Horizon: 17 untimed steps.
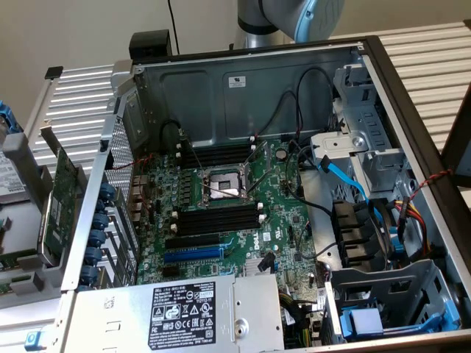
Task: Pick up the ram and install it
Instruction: 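Pick up the ram and move it above insertion slot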
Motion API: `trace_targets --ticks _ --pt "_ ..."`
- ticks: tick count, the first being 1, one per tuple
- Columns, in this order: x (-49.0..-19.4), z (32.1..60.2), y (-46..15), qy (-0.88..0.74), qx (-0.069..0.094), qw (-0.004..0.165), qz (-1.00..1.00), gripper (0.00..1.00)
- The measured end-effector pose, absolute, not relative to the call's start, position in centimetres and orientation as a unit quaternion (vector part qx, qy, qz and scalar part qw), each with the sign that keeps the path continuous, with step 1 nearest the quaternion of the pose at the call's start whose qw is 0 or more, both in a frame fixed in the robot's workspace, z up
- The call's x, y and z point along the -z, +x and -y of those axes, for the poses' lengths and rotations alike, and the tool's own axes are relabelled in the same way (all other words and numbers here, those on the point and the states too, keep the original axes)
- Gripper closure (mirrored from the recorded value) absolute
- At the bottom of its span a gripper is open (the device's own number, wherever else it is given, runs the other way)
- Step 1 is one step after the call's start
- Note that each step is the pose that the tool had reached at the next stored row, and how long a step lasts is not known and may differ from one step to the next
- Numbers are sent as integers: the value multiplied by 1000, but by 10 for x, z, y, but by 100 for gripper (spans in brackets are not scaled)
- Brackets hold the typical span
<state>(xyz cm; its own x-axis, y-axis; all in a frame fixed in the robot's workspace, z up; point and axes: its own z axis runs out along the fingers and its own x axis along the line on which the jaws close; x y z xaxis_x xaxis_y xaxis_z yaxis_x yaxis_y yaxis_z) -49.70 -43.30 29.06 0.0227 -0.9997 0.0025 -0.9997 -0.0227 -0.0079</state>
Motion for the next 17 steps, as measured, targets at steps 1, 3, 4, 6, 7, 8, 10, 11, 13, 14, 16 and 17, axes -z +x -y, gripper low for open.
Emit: trace_targets --ticks 1,3,4,6,7,8,10,11,13,14,16,17 --pt "-289 433 -497 -715 4 2 -699 58" --pt "-287 433 -497 -715 6 2 -699 58" --pt "-286 433 -497 -715 7 2 -699 58" --pt "-284 433 -497 -714 11 4 -700 58" --pt "-284 433 -497 -714 13 4 -700 58" --pt "-283 433 -497 -714 16 5 -700 58" --pt "-280 434 -497 -714 16 5 -700 58" --pt "-278 434 -497 -714 16 5 -700 58" --pt "-274 436 -498 -714 16 5 -700 58" --pt "-272 438 -498 -714 16 5 -700 58" --pt "-269 442 -497 -714 16 5 -700 58" --pt "-267 445 -498 -714 16 5 -700 58"
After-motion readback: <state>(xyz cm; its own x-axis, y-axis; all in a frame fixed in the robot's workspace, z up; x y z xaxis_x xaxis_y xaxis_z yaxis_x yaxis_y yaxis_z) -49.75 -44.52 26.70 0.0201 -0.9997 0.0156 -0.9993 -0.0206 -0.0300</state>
